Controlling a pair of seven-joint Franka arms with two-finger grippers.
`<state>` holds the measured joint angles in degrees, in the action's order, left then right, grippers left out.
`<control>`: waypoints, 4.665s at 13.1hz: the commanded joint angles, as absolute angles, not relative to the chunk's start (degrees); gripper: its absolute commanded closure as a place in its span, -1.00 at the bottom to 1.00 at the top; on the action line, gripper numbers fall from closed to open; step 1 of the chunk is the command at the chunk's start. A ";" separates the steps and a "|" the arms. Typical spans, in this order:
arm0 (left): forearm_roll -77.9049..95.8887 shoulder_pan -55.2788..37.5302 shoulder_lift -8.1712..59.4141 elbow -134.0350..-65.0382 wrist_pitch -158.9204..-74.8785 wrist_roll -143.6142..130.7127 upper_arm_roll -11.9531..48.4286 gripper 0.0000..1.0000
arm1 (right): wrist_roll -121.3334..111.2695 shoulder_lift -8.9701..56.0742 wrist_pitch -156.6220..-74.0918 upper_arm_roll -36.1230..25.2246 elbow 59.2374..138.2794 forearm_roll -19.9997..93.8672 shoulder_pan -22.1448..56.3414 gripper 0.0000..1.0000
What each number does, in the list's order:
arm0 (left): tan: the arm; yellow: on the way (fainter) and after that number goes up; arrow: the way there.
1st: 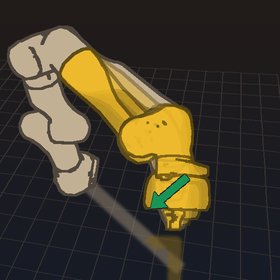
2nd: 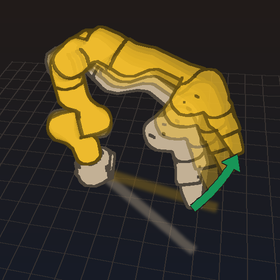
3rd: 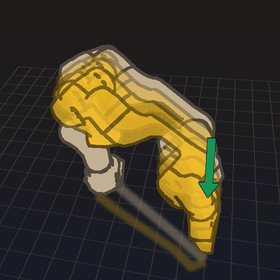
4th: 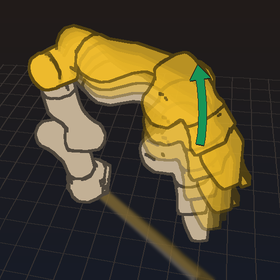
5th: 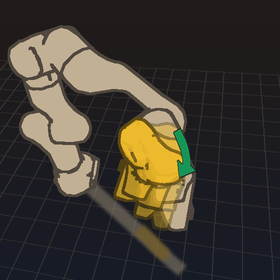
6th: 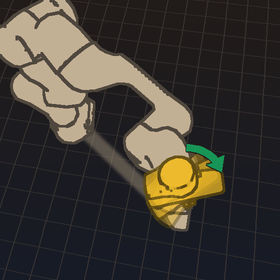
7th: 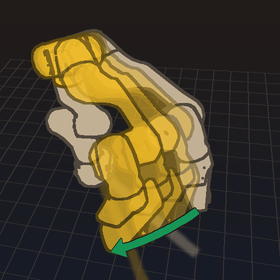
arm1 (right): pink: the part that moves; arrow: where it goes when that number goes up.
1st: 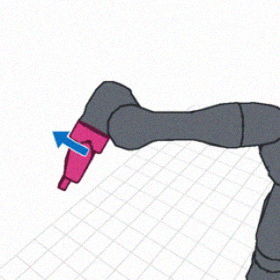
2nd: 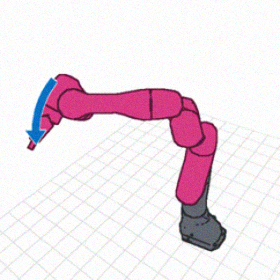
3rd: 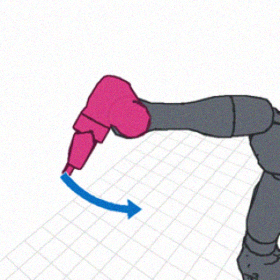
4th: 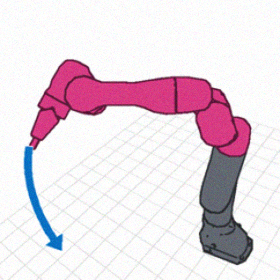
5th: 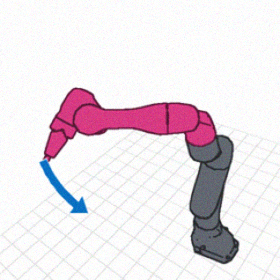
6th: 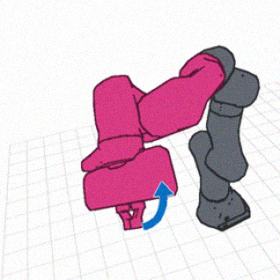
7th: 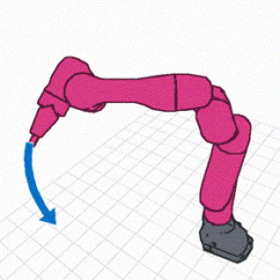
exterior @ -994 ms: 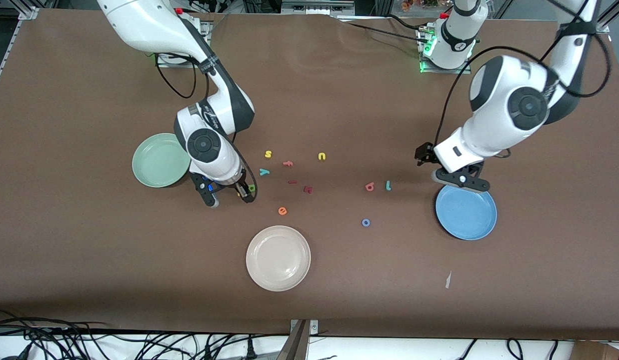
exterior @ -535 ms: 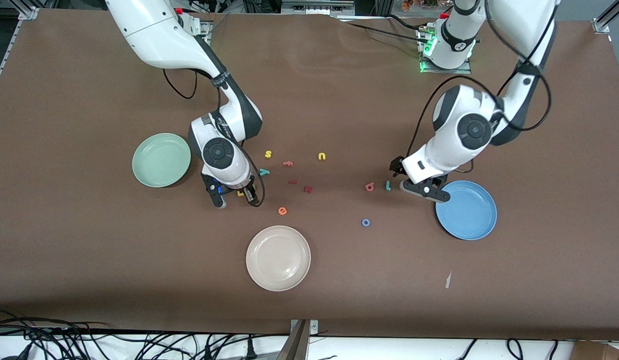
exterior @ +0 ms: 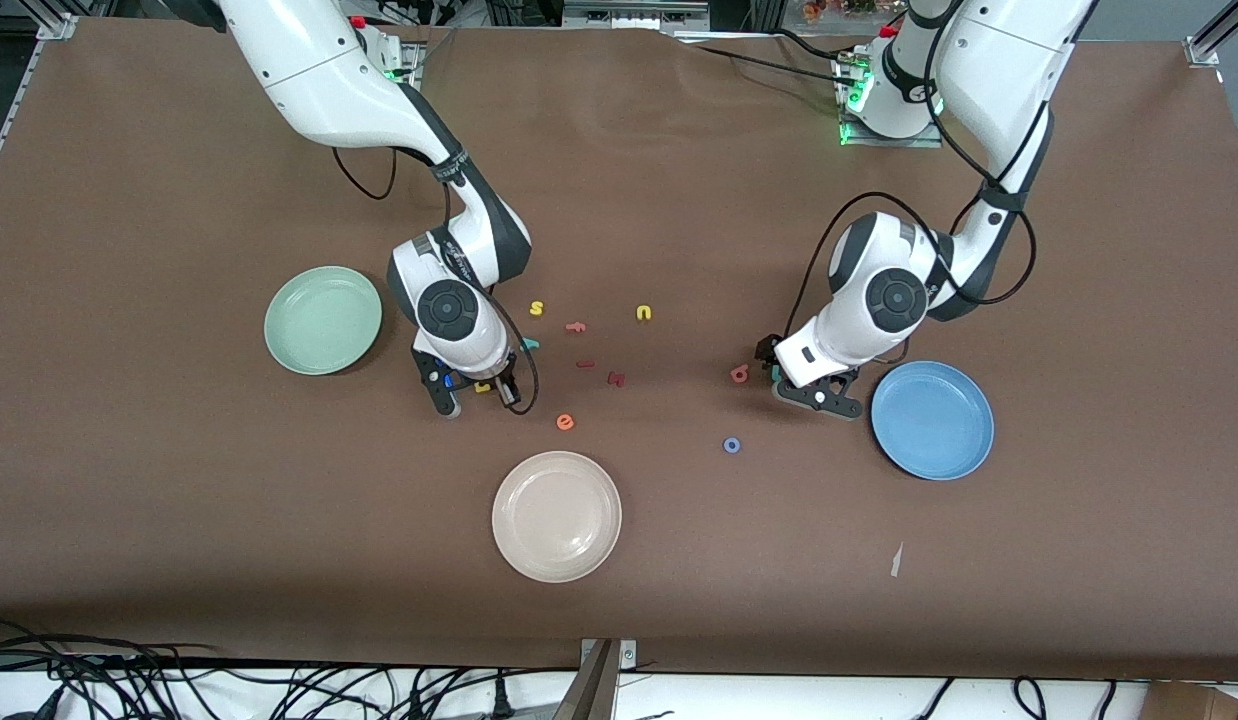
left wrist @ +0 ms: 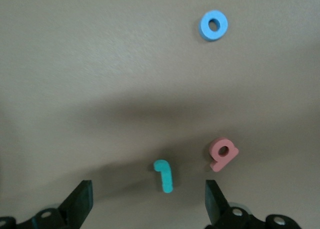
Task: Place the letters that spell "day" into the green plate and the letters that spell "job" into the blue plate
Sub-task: 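Grasp the green d with the right gripper while the left grasps the teal 1, then place the d on the green plate while the left places the 1 on blue, then reach the right gripper to the yellow a while the left reaches the pink 9, then grasp the yellow a with the right gripper while the left grasps the 9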
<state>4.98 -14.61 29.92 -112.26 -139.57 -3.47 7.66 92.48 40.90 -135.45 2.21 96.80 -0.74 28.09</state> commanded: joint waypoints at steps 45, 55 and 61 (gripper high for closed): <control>9.58 -20.03 30.49 -110.04 -144.12 -6.42 6.94 -0.43 | 41.83 23.64 -129.56 -10.37 108.20 -0.09 26.55 -1.00; 2.90 -22.50 34.54 -110.21 -148.36 -5.54 6.68 -0.27 | 52.80 34.80 -139.54 -9.40 105.03 22.85 31.63 -0.84; 2.81 -22.50 35.07 -110.83 -150.21 -5.54 6.59 -0.29 | 56.07 38.49 -143.70 -9.49 103.80 22.15 34.28 -0.72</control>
<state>4.39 -22.07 34.54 -111.17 -149.37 -5.94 7.07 55.50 36.67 -143.37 -9.05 106.15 21.97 33.86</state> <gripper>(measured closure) 0.344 0.097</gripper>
